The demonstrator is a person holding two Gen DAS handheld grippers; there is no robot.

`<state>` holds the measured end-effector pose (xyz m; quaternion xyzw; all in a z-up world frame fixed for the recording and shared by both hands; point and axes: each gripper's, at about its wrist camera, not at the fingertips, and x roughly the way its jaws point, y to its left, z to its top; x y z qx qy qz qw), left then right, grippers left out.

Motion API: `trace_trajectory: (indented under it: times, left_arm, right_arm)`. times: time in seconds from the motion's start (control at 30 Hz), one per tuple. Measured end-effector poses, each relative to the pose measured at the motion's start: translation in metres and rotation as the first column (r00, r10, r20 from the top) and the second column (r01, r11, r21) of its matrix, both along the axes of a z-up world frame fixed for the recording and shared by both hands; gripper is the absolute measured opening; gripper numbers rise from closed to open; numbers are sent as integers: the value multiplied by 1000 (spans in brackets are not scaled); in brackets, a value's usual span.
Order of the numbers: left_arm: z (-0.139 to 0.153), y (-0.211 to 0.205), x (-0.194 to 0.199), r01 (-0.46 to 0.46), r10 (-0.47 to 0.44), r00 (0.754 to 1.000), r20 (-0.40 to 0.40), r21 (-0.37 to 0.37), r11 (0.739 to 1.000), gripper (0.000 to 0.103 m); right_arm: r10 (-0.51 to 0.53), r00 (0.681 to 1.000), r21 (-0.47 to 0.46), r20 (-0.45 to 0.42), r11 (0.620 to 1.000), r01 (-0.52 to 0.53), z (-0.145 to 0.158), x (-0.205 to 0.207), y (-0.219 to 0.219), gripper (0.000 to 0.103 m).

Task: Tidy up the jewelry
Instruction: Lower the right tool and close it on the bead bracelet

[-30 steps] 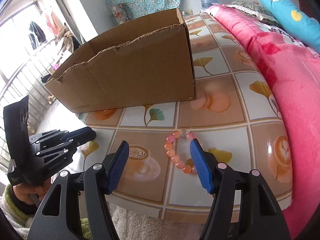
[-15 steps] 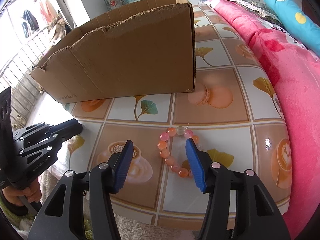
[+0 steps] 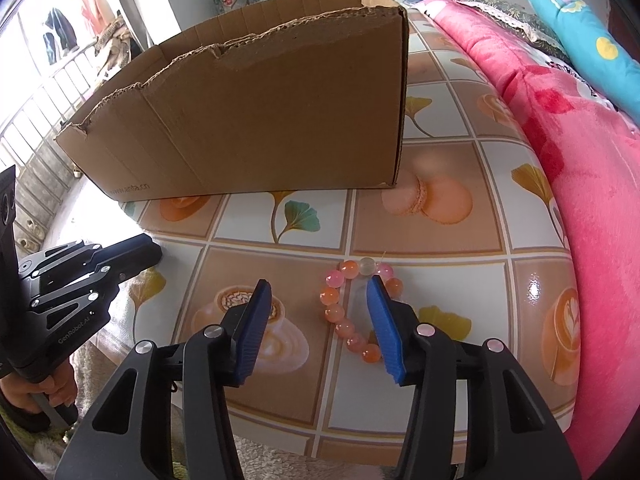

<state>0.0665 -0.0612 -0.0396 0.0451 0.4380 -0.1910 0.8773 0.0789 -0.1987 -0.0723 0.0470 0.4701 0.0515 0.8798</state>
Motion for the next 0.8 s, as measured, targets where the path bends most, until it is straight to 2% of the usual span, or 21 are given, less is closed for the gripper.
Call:
trace_trajectory:
  times: [0.53, 0.7, 0.8]
  left_arm:
    - [1, 1, 0, -5, 5, 1000, 1, -3, 1000, 12]
    - [1, 1, 0, -7, 7, 1000, 2, -4, 1000, 12]
    - [1, 1, 0, -7, 7, 1000, 2, -4, 1000, 12]
  right_arm:
    - [11, 1000, -8, -1, 1000, -11, 0, 0, 6, 48]
    - [14, 1000, -54, 5, 998, -13, -1, 3, 6, 40]
    - [25, 1000, -117, 13, 993, -23, -1, 5, 12, 36]
